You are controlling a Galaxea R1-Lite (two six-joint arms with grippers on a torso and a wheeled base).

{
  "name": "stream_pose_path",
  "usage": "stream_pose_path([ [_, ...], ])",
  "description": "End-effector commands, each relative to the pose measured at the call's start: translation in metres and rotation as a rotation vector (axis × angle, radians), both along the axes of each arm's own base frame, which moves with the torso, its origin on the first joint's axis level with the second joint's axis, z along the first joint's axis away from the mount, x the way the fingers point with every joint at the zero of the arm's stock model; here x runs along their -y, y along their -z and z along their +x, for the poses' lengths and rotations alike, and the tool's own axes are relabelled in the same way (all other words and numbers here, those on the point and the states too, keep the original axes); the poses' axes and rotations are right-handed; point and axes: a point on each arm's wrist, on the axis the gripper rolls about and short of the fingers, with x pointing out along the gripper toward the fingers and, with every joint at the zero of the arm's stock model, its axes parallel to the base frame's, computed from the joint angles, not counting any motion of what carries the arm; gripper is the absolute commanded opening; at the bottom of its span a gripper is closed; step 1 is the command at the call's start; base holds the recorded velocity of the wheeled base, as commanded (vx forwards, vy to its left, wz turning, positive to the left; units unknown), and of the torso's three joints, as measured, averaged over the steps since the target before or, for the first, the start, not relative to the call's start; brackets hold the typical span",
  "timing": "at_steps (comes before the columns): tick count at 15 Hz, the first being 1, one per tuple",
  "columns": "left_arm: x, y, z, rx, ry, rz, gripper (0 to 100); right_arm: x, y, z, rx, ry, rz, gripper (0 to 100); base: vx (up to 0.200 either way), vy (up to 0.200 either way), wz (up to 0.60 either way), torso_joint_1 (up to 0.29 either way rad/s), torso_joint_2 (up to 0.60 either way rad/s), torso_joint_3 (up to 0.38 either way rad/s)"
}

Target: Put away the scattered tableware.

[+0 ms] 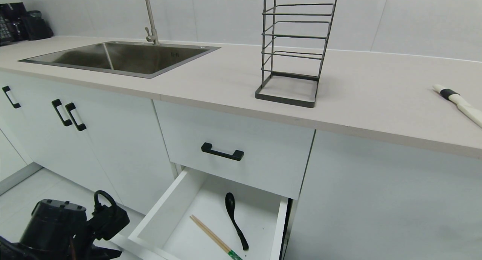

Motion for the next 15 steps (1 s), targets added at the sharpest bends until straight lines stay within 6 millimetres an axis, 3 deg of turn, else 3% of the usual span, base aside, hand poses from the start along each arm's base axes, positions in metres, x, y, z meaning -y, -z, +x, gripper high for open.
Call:
stream_pose_path([
  [1,0.002,0.007,0.006,-0.022,0.002,0.007,100,0.000,0.000,0.000,-0.002,-0.001,-0.001,100,0.000,0.000,0.00,0.000,0.00,0.000],
  [15,0.016,0.022,0.052,0.125,0.012,-0.044,100,0.000,0.000,0.000,-0.002,-0.001,-0.001,100,0.000,0.000,0.00,0.000,0.00,0.000],
])
